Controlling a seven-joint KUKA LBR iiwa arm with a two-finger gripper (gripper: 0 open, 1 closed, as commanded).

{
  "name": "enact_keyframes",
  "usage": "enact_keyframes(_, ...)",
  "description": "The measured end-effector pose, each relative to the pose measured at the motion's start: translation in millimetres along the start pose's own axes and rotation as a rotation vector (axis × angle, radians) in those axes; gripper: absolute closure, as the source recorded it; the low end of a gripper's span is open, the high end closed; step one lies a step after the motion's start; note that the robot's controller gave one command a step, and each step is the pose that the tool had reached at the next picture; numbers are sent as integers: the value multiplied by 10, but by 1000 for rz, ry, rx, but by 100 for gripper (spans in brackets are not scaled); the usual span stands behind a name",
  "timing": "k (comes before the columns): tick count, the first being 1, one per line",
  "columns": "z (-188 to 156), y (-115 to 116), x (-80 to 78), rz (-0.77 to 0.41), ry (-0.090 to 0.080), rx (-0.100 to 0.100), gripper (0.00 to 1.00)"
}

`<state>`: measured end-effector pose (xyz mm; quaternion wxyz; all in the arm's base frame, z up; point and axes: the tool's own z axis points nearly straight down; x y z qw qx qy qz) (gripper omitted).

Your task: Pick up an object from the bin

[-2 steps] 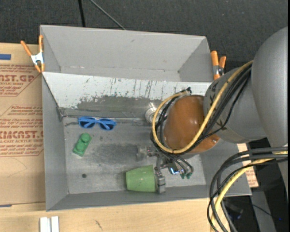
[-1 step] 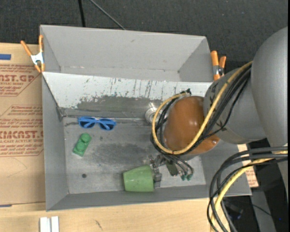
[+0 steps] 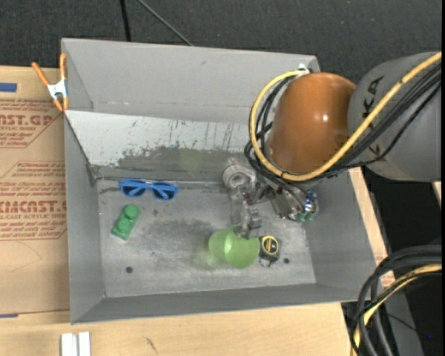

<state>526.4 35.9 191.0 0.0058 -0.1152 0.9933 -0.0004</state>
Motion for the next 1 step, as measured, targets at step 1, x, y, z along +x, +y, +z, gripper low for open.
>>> enact_keyframes(1, -1532, 38, 115, -20, -1, 0, 100)
